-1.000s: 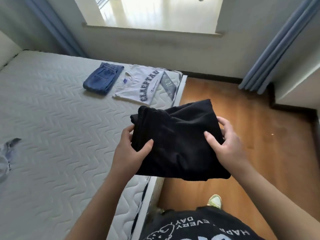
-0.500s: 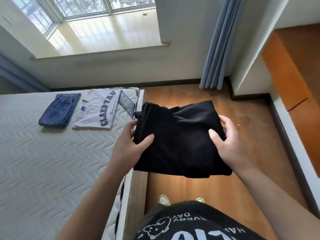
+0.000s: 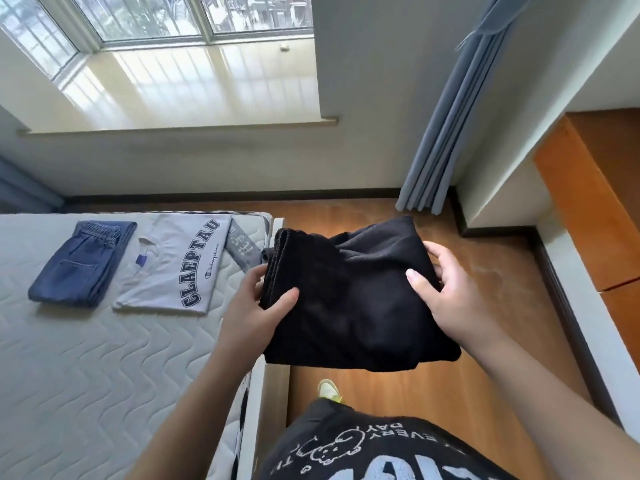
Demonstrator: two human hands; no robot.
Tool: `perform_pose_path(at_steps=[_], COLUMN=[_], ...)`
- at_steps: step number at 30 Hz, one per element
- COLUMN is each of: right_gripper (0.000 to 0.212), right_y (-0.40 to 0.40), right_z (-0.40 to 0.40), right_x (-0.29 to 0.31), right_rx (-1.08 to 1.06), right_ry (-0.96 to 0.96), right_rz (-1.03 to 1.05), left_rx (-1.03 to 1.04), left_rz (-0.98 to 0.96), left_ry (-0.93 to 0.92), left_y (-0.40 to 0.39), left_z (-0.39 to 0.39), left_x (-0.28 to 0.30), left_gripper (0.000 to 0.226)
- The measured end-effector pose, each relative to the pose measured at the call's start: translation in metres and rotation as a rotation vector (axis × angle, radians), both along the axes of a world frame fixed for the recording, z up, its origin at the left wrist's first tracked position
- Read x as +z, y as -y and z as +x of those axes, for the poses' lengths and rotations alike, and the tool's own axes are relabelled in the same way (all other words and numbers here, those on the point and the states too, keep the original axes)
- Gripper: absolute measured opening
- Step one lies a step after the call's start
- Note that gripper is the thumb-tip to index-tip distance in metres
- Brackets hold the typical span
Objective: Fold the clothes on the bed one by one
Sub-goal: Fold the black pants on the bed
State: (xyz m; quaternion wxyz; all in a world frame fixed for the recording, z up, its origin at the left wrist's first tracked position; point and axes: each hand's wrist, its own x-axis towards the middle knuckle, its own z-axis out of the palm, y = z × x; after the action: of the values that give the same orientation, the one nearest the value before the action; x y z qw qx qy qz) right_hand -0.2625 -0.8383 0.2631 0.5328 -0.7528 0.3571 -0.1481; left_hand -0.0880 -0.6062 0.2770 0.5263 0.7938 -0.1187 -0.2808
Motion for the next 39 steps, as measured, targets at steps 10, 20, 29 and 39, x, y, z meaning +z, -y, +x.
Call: perform_pose_path(at_steps=[10, 20, 29, 39], right_gripper=[0.043, 0.044, 0.042, 0.041], right_y=[0.053, 0.195, 0.279, 0.278], right_z=[0.081, 0.17, 0.279, 0.443], right_x=[-0.002, -0.011, -0.006, -0.014], right_rx=[-0.107, -0.039, 0.241, 0.518], right_ry=[-0.035, -0.05, -0.054, -0.062], right_rz=[-0.008, -0.016, 0.047, 0.034], left_rx=[-0.089, 0.011, 0.237, 0.518], left_rz=[0.017, 0.003, 0.009, -0.013], left_ry=[0.024, 0.002, 0.039, 0.003], left_y=[0.075, 0.199, 0.235, 0.216], left_z=[0.097, 0.17, 0.228, 0.317], left_x=[0.002, -0.007, 0.011, -0.006], left_gripper=[0.064, 0.05, 0.041, 0.045])
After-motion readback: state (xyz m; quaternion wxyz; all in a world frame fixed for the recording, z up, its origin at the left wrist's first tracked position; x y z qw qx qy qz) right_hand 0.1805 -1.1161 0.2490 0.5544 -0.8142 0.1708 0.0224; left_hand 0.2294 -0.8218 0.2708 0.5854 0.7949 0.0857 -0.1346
